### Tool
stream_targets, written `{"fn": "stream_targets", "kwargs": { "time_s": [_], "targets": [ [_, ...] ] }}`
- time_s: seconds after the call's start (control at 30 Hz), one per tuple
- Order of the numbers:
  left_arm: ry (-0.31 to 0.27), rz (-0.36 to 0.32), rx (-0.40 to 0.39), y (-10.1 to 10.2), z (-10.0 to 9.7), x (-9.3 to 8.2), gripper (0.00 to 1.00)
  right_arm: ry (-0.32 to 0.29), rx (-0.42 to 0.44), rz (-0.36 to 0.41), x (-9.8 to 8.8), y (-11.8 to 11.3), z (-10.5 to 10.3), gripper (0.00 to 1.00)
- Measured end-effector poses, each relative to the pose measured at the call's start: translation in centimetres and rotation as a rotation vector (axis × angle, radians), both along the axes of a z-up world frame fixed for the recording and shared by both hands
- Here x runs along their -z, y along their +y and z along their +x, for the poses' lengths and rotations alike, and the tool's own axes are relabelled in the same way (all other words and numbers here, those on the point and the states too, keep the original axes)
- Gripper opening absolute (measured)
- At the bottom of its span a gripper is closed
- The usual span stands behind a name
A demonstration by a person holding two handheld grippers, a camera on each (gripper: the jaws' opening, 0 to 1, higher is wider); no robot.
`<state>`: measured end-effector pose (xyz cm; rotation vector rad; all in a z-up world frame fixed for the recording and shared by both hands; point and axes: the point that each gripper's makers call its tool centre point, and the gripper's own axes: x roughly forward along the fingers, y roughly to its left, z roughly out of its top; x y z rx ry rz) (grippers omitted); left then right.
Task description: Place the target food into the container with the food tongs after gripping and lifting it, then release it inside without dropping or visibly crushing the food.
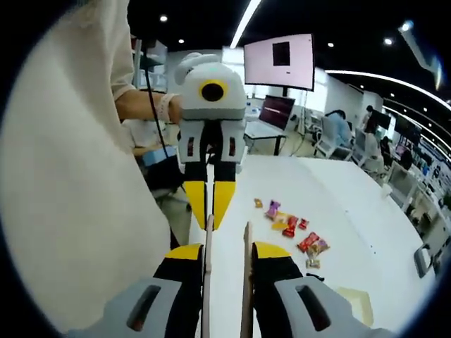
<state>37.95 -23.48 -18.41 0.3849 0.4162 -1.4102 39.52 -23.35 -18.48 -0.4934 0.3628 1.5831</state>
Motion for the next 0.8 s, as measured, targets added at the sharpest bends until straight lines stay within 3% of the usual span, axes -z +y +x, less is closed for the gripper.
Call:
{"fn": "stream_targets", "kwargs": {
  "time_s": [0.13,0.2,0.43,0.8],
  "targets": [
    [-0.009,0.019,0.021,-0.1,-0.3,0.4,0.0,0.003,-0.015,-0.011,0.2,-0.1,-0.3,0.27],
    [-0.006,0.008,0.026,-0.2,-0.4,0.2,0.0,0.055,-0.016,0.003,0.0,-0.2,-0.6,0.27],
    [-0.015,-0.016,0.006,-0.4,-0.1,-0.2,0.0,0.117,0.038,0.061,-0.8,-0.5,0.2,0.28],
    [-0.006,-0.02,-0.001,-0.4,0.0,-0.2,0.0,0.128,0.057,0.103,-1.1,-0.2,0.2,0.28]
  ]
}}
